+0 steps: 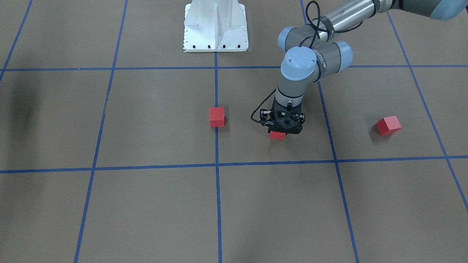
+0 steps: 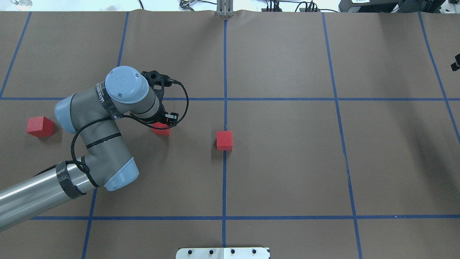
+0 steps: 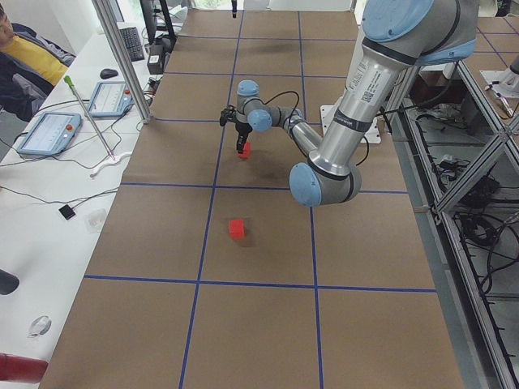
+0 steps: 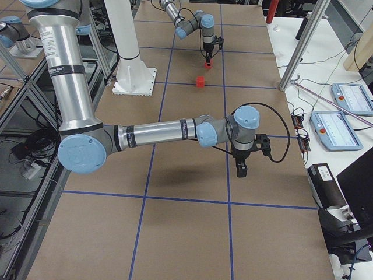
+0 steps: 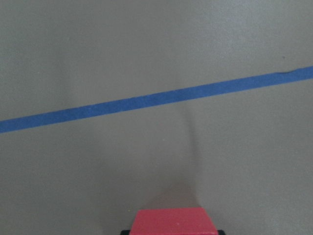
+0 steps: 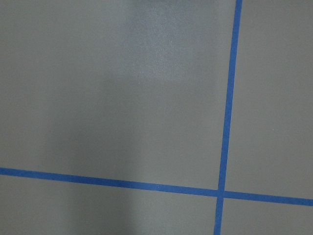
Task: Form red blocks into L shape at center
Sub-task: 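Grasp the middle red cube with the left gripper, then carry the cube with the left gripper beside the center cube, farther from robot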
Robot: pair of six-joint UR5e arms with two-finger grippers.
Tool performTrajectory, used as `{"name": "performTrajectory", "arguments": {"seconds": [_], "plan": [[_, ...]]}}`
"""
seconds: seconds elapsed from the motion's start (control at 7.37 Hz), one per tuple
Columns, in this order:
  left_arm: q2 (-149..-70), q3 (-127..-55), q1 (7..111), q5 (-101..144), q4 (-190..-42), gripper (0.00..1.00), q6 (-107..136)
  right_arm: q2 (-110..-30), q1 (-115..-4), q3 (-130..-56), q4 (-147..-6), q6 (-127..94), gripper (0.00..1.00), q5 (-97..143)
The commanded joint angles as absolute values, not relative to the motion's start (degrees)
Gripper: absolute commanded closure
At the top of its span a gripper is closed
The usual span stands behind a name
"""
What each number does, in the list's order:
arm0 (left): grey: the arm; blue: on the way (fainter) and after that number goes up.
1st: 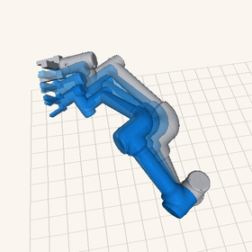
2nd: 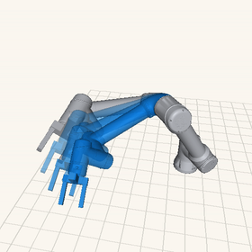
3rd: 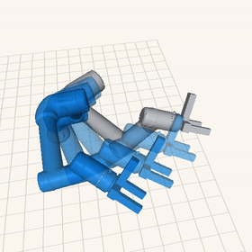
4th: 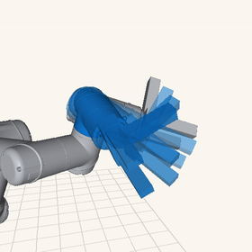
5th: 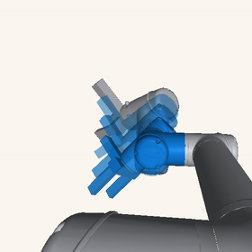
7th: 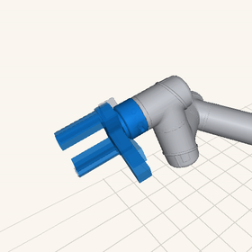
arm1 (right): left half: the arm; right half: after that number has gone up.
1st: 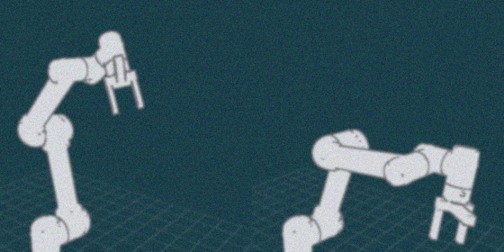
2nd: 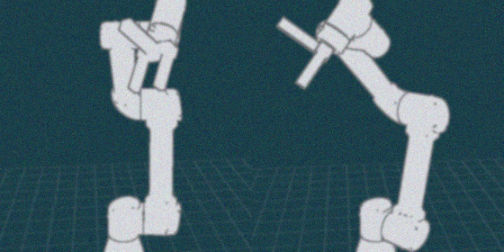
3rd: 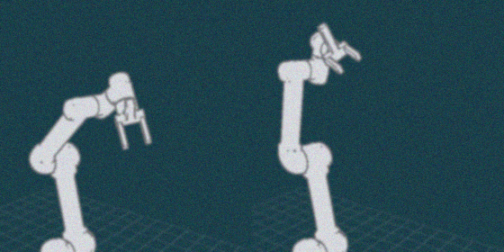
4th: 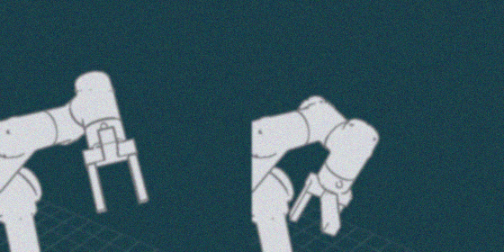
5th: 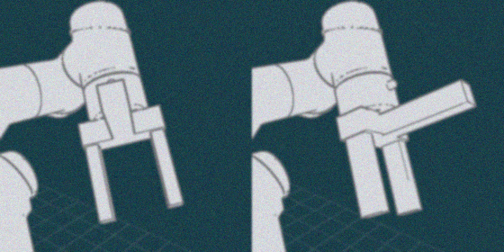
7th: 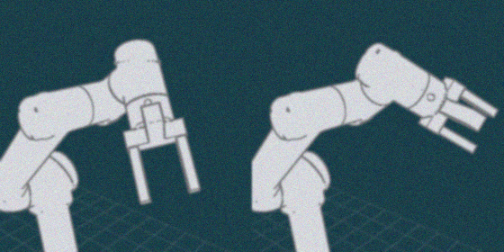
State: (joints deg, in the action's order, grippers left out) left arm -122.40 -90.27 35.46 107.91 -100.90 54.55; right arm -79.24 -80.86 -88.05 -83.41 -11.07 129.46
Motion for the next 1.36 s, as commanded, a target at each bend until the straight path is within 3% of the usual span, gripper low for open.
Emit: {"name": "performTrajectory", "arguments": {"seconds": [0.0, 0.27, 0.81, 1.22], "plan": [[-124.3, -90.8, 35.9, 112.9, -100.1, 1.0, 54.8, -79.3, -80.9, -88.0, -83.4, -10.9, 0.01, 129.5], [-131.0, -88.6, 36.2, 112.9, -94.7, 1.0, 55.0, -79.5, -80.9, -88.0, -83.4, -10.9, 0.01, 129.5], [-145.3, -72.7, 36.1, 112.7, -94.8, 1.0, 61.4, -79.5, -80.9, -88.0, -83.4, -10.9, 0.01, 129.6], [-147.0, -70.9, 33.9, 111.1, -94.8, 1.0, 65.5, -79.5, -80.9, -88.0, -83.4, -11.1, 0.01, 129.5]]}}
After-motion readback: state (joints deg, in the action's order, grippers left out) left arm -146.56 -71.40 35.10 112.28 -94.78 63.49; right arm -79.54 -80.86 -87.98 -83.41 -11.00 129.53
